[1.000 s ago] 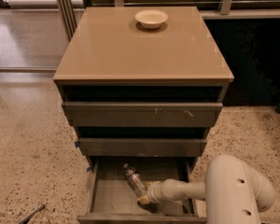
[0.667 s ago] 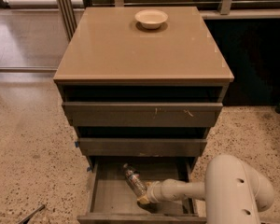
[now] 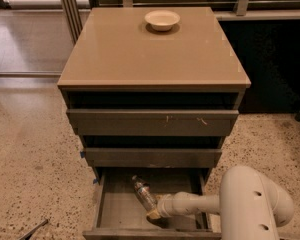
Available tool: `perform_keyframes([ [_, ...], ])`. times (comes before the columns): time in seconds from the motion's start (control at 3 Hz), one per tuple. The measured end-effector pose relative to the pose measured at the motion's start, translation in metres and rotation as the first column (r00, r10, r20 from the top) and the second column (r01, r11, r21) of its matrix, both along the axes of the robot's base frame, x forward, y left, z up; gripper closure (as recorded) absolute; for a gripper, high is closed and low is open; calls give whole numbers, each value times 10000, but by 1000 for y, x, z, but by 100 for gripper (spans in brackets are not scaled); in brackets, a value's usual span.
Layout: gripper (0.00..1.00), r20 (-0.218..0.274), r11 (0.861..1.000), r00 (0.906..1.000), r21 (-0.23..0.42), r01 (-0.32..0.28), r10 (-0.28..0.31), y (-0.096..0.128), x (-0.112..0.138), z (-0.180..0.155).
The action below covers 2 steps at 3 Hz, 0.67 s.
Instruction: Place water bottle into bottom drawer
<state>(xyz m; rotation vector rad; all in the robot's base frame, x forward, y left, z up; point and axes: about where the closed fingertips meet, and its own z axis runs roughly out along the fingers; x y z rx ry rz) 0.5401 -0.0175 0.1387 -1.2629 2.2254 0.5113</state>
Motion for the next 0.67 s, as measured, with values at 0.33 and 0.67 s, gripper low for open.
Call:
perform_keyframes([
  [0.33,5,0,10000,10000,0,0,0,0,0,0],
  [0.67,0,-1,10000,10000,0,-1,1,0,0,0],
])
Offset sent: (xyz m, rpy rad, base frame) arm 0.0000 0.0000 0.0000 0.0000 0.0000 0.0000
